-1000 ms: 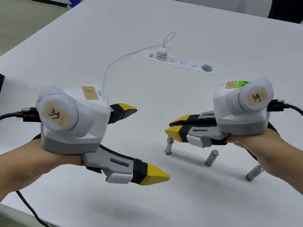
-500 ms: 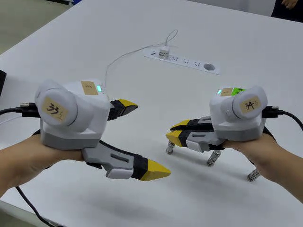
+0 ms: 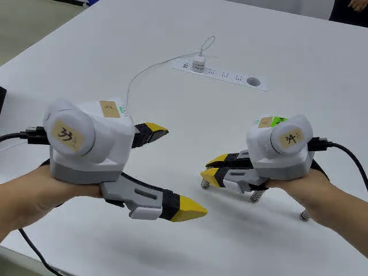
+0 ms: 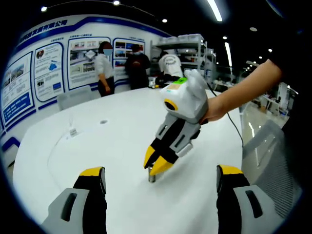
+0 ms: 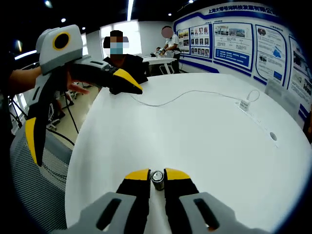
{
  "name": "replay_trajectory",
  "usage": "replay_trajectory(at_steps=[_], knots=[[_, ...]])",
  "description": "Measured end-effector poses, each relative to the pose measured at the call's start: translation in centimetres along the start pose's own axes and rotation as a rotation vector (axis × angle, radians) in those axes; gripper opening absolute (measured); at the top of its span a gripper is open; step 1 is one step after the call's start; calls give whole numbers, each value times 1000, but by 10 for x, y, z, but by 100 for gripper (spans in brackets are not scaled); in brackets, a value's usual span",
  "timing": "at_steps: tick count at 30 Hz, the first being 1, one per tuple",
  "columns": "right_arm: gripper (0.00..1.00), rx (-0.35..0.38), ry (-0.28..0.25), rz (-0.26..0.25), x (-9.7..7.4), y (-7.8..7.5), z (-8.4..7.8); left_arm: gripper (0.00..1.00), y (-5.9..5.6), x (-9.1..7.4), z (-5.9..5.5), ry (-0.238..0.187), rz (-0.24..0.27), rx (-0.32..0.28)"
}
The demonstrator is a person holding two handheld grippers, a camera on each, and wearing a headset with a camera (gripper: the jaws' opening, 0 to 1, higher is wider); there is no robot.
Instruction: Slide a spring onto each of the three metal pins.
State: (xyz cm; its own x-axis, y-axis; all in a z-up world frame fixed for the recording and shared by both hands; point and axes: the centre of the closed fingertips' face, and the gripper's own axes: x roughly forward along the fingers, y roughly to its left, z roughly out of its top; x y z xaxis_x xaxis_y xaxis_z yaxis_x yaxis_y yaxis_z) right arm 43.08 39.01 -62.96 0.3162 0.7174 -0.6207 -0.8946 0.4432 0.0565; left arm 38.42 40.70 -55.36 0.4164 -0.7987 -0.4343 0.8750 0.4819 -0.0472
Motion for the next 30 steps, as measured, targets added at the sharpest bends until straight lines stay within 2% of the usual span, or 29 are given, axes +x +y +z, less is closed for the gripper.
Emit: replay_trajectory(at_steps=[14,23,30], knots=[[12,-19,39,-3,2,2,-11,96,-3,-1,0,9,-4,5],[14,-17,45,-3,1,3,-14,95,-6,-1,-2,15,-5,3],[15,-16,43,-3,0,3,-12,96,-4,-3,2,6,3,1]])
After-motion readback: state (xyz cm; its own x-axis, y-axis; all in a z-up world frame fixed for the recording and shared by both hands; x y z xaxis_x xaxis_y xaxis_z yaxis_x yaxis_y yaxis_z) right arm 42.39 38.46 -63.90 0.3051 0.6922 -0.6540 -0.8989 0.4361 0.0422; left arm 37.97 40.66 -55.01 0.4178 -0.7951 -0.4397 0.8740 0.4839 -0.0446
